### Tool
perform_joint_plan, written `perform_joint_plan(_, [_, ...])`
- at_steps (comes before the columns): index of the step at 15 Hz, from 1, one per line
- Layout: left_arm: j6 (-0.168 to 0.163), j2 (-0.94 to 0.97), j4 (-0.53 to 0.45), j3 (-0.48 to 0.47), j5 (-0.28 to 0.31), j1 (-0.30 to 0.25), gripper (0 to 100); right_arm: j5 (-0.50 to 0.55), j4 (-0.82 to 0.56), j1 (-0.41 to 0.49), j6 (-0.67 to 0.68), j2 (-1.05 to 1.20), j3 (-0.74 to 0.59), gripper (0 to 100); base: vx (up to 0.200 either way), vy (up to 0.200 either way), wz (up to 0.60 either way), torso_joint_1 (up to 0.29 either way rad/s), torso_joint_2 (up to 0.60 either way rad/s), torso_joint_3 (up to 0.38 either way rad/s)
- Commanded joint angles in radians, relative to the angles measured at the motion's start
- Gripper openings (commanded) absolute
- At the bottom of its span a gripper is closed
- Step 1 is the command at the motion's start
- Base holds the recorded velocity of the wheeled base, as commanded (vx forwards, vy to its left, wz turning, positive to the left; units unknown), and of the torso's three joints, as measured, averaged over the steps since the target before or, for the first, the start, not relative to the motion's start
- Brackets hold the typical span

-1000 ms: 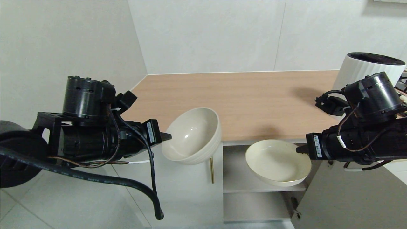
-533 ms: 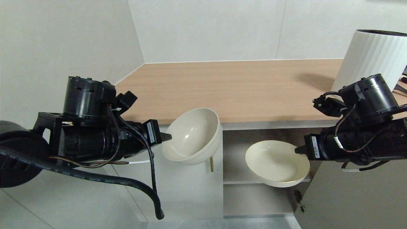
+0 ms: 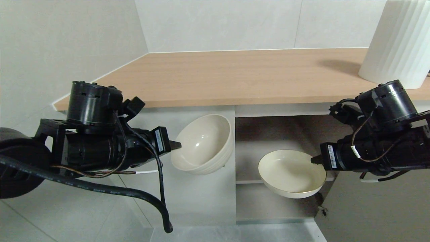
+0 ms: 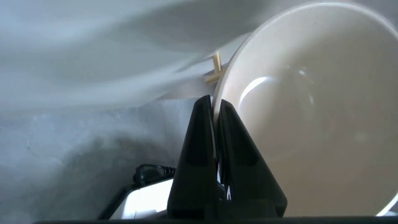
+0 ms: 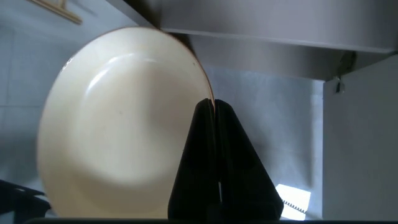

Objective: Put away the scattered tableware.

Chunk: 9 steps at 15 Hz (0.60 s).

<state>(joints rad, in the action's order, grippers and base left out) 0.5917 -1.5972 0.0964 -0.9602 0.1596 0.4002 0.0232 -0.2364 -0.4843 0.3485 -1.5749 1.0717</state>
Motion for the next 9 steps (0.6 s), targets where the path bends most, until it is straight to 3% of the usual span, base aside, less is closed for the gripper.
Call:
perform_joint_plan(1, [0.000,0.002,0.000,0.001,0.000,0.002,0,0.000,0.002,0.000,0.000,-0.011,0.001,0,0.000,0.000,0.00,-0.027,0.13,0.110])
perform_joint_plan(9, [-0.009,0.002,-0.004,0.011,0.000,0.015,0,0.000,0.022,0.000,0.000,-0.077,-0.004,0,0.000,0.000,0.00,-0.003,0.01,0.005])
